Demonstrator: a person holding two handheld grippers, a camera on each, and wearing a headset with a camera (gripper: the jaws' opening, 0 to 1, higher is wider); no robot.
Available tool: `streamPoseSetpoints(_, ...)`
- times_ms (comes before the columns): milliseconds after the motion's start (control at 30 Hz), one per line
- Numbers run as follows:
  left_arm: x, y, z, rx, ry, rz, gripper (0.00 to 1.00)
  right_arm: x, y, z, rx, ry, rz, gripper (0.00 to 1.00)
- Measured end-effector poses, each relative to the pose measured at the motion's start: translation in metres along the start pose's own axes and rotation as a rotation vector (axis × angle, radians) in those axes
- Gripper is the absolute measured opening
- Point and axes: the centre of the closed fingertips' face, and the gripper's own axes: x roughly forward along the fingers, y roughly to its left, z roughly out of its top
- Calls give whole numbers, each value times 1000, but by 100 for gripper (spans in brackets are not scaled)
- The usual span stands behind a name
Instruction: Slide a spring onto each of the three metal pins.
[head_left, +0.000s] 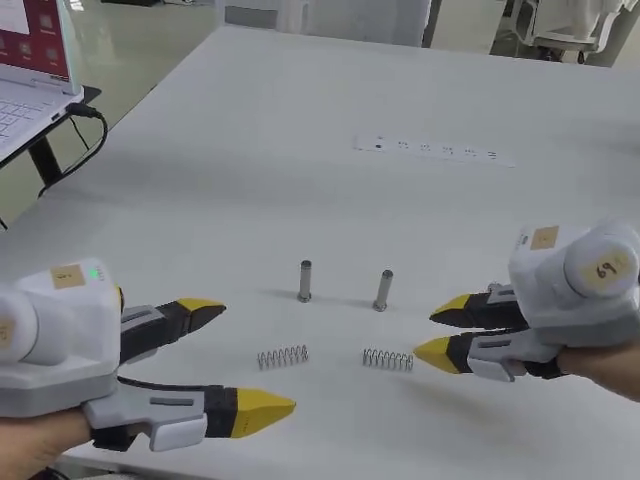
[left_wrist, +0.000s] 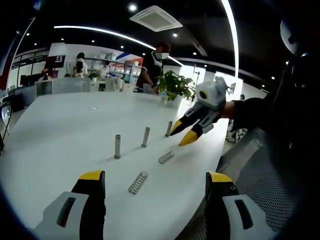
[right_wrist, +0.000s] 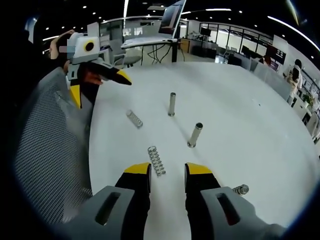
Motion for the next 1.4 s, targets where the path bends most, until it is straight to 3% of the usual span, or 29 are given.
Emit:
streamPoseSetpoints(700,0,1,0,0,-2,1,79,28,17,10,-101,55,82,24)
streamPoseSetpoints(1400,-1,3,0,-8,-10,4,78,52,27,5,-169,140,148,22)
